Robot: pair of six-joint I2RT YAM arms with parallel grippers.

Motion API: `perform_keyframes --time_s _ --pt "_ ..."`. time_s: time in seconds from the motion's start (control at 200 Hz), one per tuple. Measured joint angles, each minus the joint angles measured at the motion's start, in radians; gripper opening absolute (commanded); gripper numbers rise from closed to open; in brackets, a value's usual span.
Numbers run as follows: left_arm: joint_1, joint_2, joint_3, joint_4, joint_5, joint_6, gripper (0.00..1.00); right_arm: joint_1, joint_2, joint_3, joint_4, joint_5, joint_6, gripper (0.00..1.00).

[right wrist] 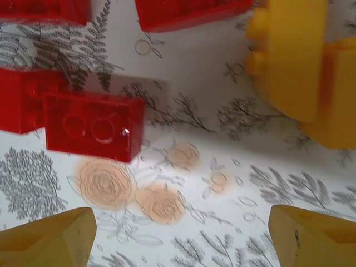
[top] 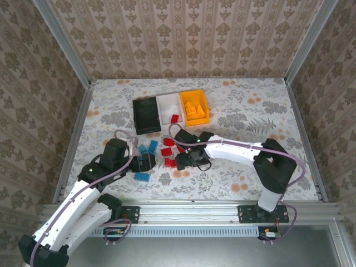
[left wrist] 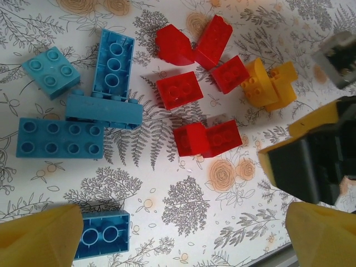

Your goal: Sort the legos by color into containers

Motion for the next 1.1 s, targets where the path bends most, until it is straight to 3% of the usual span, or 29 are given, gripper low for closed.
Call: perform_keyframes --time_s 0.58,0.805,0.88,1.1 --pt "0.11 0.09 0.0 -0.002 0.033 0.005 0.96 0.0 0.186 0.127 0.049 -0.089 -0.031 0.8" --pt "0.145 0.109 0.0 0.021 0.061 0.015 0.96 -0.01 0.211 0.146 0.055 -0.094 -0.045 0.73" --pt "0.153 0.124 0.0 0.027 0.069 0.018 0.96 -0.015 0.215 0.151 0.052 -0.095 -0.048 0.69" --pt "0.171 0.18 0.0 0.034 0.095 0.031 0.97 -0.033 0.241 0.179 0.055 -0.094 -0.056 0.44"
